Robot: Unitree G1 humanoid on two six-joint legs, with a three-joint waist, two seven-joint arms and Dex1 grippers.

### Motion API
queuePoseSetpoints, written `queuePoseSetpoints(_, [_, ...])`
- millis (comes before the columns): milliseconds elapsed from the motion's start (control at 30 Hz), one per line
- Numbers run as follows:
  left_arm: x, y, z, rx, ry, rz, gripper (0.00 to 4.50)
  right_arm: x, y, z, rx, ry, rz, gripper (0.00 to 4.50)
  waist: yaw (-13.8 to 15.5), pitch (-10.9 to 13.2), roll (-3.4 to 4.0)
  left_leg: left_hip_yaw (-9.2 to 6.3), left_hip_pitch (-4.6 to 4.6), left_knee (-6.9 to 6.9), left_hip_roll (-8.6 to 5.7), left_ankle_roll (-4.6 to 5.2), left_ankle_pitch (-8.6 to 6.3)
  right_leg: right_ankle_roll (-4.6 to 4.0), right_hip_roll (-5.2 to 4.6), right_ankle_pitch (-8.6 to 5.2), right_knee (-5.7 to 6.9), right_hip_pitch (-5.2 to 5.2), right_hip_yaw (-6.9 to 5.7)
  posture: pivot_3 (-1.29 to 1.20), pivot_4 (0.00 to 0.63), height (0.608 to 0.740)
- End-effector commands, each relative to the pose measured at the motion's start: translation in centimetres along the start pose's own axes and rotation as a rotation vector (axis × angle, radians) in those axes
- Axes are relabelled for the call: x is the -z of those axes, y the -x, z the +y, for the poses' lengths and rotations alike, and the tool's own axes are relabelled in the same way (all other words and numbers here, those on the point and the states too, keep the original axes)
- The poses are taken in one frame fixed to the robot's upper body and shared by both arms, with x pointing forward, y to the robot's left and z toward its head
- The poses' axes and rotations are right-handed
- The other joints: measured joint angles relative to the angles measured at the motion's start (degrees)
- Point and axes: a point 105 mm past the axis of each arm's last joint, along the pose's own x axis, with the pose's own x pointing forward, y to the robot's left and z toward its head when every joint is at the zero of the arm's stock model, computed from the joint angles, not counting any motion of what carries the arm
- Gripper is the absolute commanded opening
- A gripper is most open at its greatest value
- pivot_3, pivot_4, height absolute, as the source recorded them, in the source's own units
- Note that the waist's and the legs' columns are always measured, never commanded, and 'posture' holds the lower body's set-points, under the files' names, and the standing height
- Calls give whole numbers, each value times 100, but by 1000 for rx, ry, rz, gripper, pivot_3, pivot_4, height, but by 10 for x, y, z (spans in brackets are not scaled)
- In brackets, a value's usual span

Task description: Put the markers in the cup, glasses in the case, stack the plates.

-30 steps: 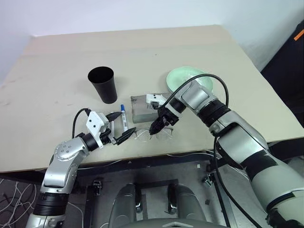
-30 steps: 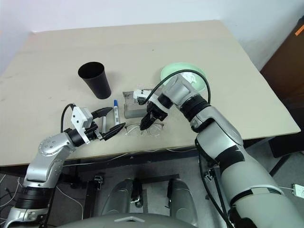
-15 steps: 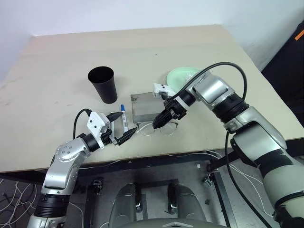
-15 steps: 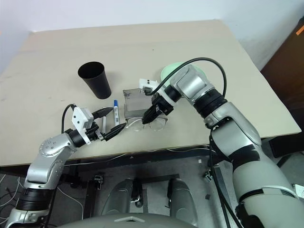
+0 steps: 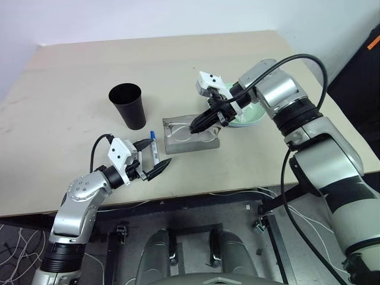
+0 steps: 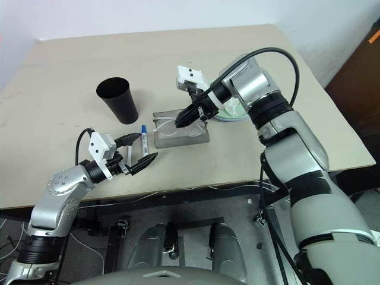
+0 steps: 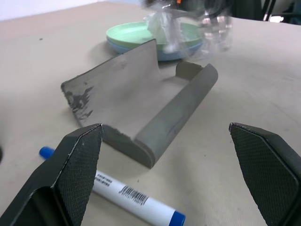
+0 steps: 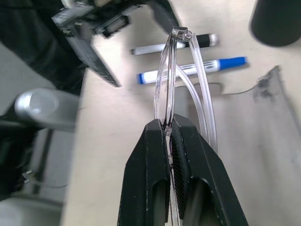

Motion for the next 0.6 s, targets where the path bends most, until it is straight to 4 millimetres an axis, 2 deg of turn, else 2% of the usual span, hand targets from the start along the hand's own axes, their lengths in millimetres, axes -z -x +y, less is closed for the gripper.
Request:
queuePoseSetpoints(33, [-10,7,2,-19,-38,-26,4500,-11,4,-15,98,50,-13,12,-3,0,0,1,0,0,0,0,0,0,0,0,1,1,1,0,150,701])
queuePoseSetpoints(267, [-9,12,0,-42,-39,-22,4500,9,-15,-25,155,29,59,12,-15,0,1,1,0,-1,1,-2,1,0,-1,0,4,-1,1,0,150,701])
queuePoseSetpoints(467, [-3,19,0,-61,-34,-12,4500,27,-24,-22,130,15,135,12,-20,1,1,0,0,-1,2,-3,2,-1,-1,-1,5,-2,1,0,150,701])
queuePoseSetpoints(600, [0,21,-2,-69,-31,-11,4500,29,-30,-19,102,-6,154,12,-28,1,1,0,0,-1,3,-3,2,-1,-1,-1,7,-5,1,0,150,701])
